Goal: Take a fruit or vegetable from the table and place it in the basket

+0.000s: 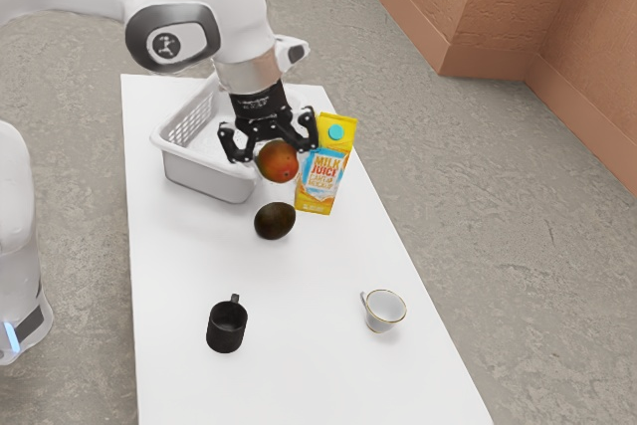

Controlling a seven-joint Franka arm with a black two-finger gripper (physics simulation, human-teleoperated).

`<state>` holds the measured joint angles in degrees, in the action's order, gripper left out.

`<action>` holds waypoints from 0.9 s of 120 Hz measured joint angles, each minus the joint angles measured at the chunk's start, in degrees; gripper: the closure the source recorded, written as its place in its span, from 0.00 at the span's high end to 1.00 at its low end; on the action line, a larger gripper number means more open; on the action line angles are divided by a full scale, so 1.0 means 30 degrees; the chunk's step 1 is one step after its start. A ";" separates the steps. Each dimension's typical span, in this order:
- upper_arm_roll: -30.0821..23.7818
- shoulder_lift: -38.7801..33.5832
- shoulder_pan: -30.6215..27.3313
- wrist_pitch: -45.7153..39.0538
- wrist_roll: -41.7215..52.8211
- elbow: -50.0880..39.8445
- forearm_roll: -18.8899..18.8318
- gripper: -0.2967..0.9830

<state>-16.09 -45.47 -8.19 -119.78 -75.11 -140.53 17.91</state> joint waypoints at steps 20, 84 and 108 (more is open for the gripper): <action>-0.0377 -0.1961 -0.3011 0.1126 -0.0459 0.0078 -0.0242 0.51; 0.4499 0.3541 -0.7780 0.2174 -0.0454 0.3432 -0.2835 0.51; 0.4619 0.4774 -0.7529 0.2216 -0.0073 0.4219 -0.3020 0.51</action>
<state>-2.23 -31.15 -30.78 -113.13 -75.33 -127.87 8.85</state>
